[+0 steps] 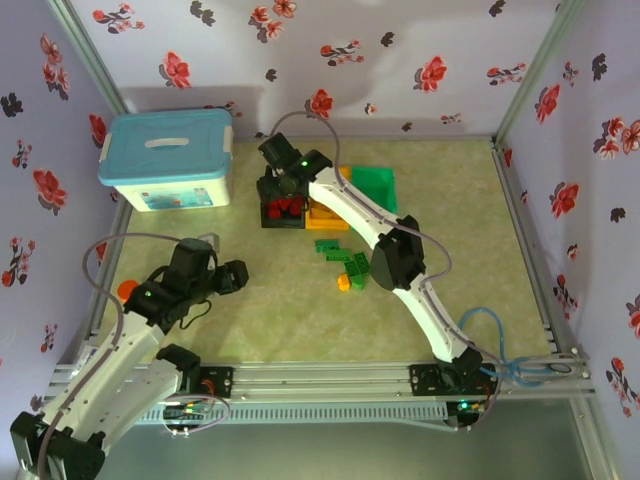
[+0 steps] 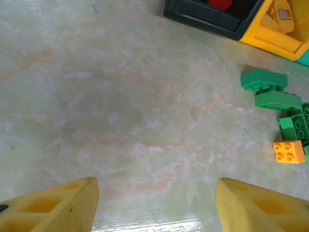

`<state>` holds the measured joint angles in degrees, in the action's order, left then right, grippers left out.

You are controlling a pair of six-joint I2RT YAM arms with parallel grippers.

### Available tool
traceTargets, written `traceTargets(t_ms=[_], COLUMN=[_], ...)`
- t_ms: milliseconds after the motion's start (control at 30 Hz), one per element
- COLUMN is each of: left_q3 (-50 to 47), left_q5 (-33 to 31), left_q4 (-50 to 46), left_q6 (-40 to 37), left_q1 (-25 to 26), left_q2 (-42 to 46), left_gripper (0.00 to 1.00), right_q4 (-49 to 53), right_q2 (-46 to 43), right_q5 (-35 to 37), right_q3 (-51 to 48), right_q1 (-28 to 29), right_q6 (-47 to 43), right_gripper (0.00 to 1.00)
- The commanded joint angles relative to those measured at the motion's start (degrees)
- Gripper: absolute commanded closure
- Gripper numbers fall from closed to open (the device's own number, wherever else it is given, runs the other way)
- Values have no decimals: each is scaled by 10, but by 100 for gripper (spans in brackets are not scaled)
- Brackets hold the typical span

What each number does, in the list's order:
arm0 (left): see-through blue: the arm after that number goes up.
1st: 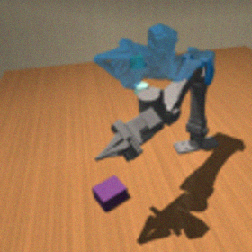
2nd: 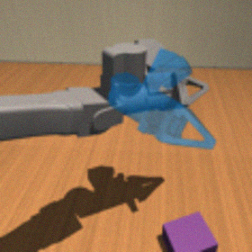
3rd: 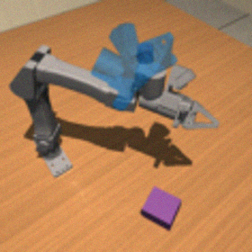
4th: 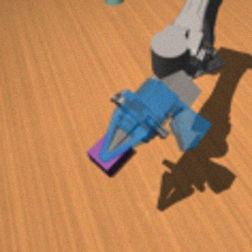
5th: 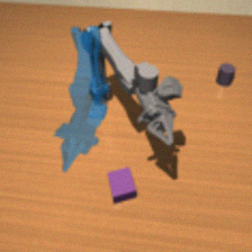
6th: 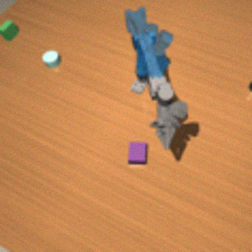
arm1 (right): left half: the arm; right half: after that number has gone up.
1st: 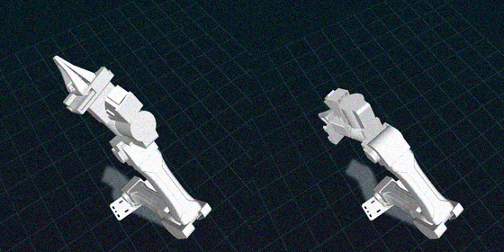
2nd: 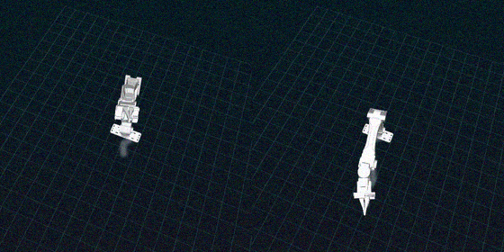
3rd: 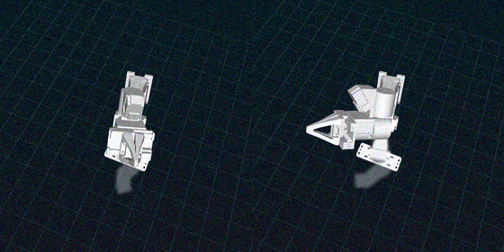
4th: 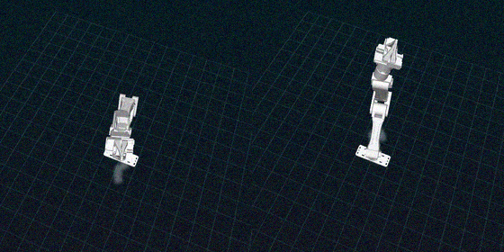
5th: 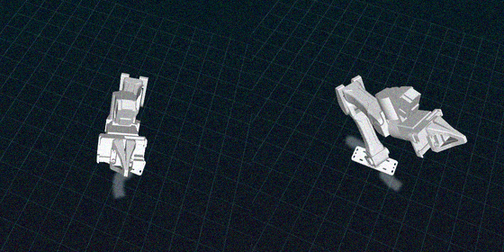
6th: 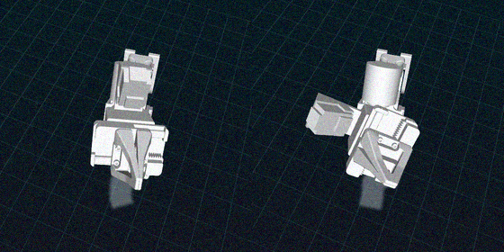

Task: Sort the legos into containers by color
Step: Place the lego in the container.

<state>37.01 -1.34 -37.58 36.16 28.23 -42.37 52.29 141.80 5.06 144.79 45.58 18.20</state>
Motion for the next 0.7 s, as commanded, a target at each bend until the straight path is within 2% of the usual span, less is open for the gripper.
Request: traceTargets(t_ms=[0,233,333,667], left_q3=[23,32,36,66], left_q5=[6,4,4,2], left_q4=[-9,11,25,81], left_q6=[4,1,-2,-20], left_q1=[12,43,60,142], left_q2=[-8,-33,-49,-157], left_gripper=[35,34,34,31], right_q4=[5,6,-8,-124], right_q2=[2,-71,-125,-361], right_q5=[1,8,8,62], right_q3=[29,-24,-84,-397], right_q1=[-5,-5,-5,-11], right_q6=[-4,-10,-10,4], right_gripper=[10,6,6,4])
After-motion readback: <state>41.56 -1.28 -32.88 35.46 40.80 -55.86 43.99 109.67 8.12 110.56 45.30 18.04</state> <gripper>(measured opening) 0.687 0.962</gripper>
